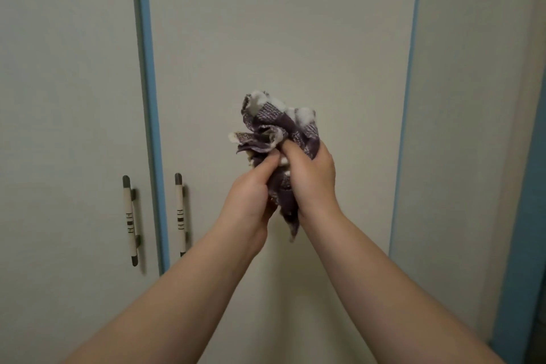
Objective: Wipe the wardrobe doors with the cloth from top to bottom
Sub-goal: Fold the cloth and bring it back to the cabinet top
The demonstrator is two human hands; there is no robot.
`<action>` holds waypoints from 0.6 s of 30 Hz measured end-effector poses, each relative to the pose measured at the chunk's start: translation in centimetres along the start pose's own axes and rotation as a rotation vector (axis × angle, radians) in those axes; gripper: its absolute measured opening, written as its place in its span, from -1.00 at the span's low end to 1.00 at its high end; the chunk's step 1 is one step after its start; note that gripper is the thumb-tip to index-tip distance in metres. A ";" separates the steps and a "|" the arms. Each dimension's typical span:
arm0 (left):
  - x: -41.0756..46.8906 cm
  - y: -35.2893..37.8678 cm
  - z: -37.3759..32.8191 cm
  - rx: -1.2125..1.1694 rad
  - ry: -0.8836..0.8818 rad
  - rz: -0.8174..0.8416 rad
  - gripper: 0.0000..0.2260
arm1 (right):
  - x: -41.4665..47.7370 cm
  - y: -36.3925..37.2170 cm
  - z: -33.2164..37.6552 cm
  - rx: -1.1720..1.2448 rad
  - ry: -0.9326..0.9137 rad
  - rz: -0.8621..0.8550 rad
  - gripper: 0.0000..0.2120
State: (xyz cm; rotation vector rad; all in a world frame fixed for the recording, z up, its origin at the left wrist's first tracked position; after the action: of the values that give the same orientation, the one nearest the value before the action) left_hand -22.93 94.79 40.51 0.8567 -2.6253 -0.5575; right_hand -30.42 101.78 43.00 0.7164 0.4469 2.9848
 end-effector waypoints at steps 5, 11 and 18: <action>-0.4 0.5 -0.5 -0.117 -0.147 0.005 -0.75 | -0.7 -0.4 -1.2 0.293 0.288 0.285 -0.42; -0.1 0.1 -1.5 -0.053 -0.216 -0.042 -0.70 | -0.1 -2.7 -2.9 0.040 0.374 0.389 -0.74; 0.8 -0.9 -2.1 0.174 -0.187 -0.003 -0.87 | -0.7 -4.1 -4.2 -0.047 0.453 0.448 -0.67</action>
State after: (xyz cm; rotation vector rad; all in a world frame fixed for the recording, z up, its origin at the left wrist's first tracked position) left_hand -22.26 93.03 42.06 0.8986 -2.8769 -0.4336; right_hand -31.83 104.49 37.97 0.1327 0.2498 3.5738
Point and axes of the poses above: each hand's wrist, its own x-axis towards the middle knuckle, its own y-axis out of the palm, z = x × y, the point moved 9 cm from there along x, towards the middle knuckle, and after that the axes turned 11 degrees about -z, right-handed, at the moved point
